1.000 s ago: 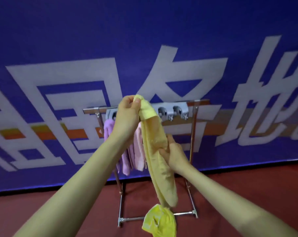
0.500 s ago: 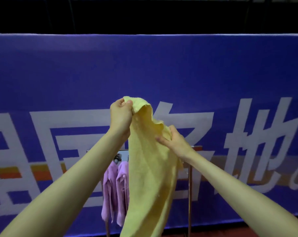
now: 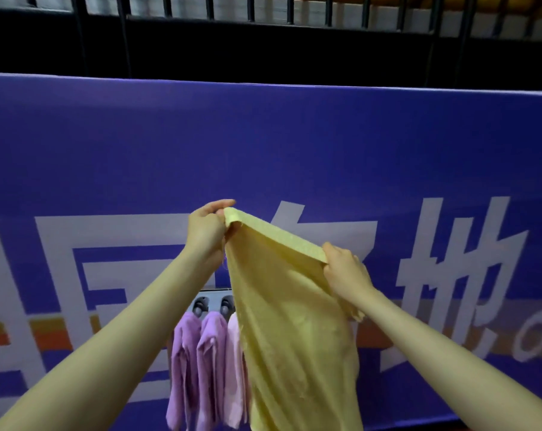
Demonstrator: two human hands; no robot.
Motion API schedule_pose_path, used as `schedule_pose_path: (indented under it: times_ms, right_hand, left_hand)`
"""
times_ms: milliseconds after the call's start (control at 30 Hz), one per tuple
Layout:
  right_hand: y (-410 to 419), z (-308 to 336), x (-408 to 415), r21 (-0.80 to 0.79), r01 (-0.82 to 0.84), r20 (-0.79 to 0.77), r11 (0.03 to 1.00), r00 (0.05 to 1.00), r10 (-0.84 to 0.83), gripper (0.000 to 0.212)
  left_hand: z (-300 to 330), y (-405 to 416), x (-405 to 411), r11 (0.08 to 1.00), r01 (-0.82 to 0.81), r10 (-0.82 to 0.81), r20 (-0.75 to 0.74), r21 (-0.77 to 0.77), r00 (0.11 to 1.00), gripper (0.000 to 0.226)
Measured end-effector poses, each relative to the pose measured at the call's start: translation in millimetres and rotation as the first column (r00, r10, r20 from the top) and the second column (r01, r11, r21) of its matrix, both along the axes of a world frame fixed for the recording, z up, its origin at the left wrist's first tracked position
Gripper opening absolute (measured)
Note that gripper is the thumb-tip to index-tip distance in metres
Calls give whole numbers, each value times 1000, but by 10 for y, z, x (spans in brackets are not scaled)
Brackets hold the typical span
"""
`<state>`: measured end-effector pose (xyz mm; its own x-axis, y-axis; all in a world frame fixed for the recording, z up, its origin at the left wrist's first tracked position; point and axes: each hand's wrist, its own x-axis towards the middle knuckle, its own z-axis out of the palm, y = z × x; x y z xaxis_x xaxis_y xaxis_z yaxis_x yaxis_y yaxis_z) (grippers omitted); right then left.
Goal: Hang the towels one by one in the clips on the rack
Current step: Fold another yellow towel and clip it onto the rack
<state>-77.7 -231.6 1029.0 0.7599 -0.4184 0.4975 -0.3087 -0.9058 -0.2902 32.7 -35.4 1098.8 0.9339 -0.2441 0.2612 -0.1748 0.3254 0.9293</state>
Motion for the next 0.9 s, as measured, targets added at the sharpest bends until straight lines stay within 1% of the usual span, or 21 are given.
schedule_pose_path:
  times_ms: [33, 100, 167, 233, 267, 367, 400, 433, 467, 500, 533, 567, 633, 667, 700, 733, 767, 800, 867, 900]
  right_hand:
    - [-78, -4, -4, 22, 38, 9, 999, 999, -38, 16]
    - [-274, -8, 0, 118, 104, 2, 987, 994, -105, 13]
    - [-503, -9, 9, 210, 143, 6, 967, 989, -147, 18]
    - [-699, 30, 2, 301, 158, 54, 940, 982, -182, 23]
    - [-763, 67, -15, 336, 168, 85, 927, 975, -207, 22]
    - [-845, 203, -60, 441, 138, 182, 887, 954, -239, 30]
    - [-844, 239, -66, 478, 100, 217, 873, 949, -227, 31]
    - [-840, 271, -56, 504, 50, 252, 862, 946, -203, 29]
    - [-826, 297, -40, 524, -4, 286, 852, 943, -172, 24]
    - [-800, 325, -23, 543, -56, 322, 838, 935, -146, 21]
    - [-766, 355, -4, 566, -105, 360, 818, 924, -131, 20]
    - [-725, 389, 11, 585, -150, 399, 797, 909, -122, 21]
    - [-616, 470, 21, 609, -216, 460, 763, 880, -118, 29]
    - [-571, 499, 27, 615, -240, 480, 751, 870, -115, 37]
    - [-529, 521, 30, 614, -250, 488, 748, 866, -111, 43]
    - [-495, 537, 31, 608, -255, 489, 752, 866, -101, 46]
    - [-467, 550, 26, 604, -246, 474, 758, 875, -94, 45]
    - [-448, 555, 22, 596, -247, 457, 764, 886, -71, 45]
    - [-409, 567, 12, 571, -257, 418, 780, 908, -7, 46]
    - [-388, 577, 8, 560, -269, 408, 783, 913, 21, 43]
  left_hand:
    - [-25, -12, -20, 1000, -4, 3, 29, 31, 1000, 28]
    - [-91, -22, -18, 997, -32, 27, 78, 67, 997, 27]
    - [-151, -9, 13, 995, -63, 55, 102, 77, 993, 25]
    - [-213, 44, 80, 991, -102, 92, 109, 87, 990, 24]
    - [-240, 78, 131, 988, -119, 108, 107, 101, 988, 25]
    - [-318, 176, 279, 984, -90, 81, 65, 155, 995, 33]
    - [-353, 206, 311, 980, -57, 45, 68, 191, 997, 35]
    - [-388, 238, 333, 966, -41, 12, 116, 255, 993, 36]
    - [-432, 273, 353, 932, -62, -18, 218, 357, 976, 37]
    - [-479, 315, 372, 870, -131, -56, 359, 475, 932, 42]
    - [-528, 353, 405, 785, -238, -105, 501, 572, 859, 47]
    - [-580, 390, 451, 689, -354, -161, 609, 633, 777, 49]
    - [-669, 458, 524, 534, -553, -242, 742, 640, 625, 39]
    - [-702, 490, 549, 484, -620, -266, 779, 617, 568, 29]
    - [-721, 523, 552, 444, -670, -262, 802, 595, 537, 19]
    - [-739, 550, 547, 434, -698, -228, 819, 570, 527, 11]
    - [-751, 560, 539, 448, -702, -172, 824, 554, 541, 13]
    - [-755, 558, 518, 493, -669, -105, 801, 556, 589, 19]
    - [-718, 541, 438, 637, -525, 18, 670, 564, 742, 34]
    - [-697, 532, 396, 696, -447, 45, 586, 562, 809, 42]
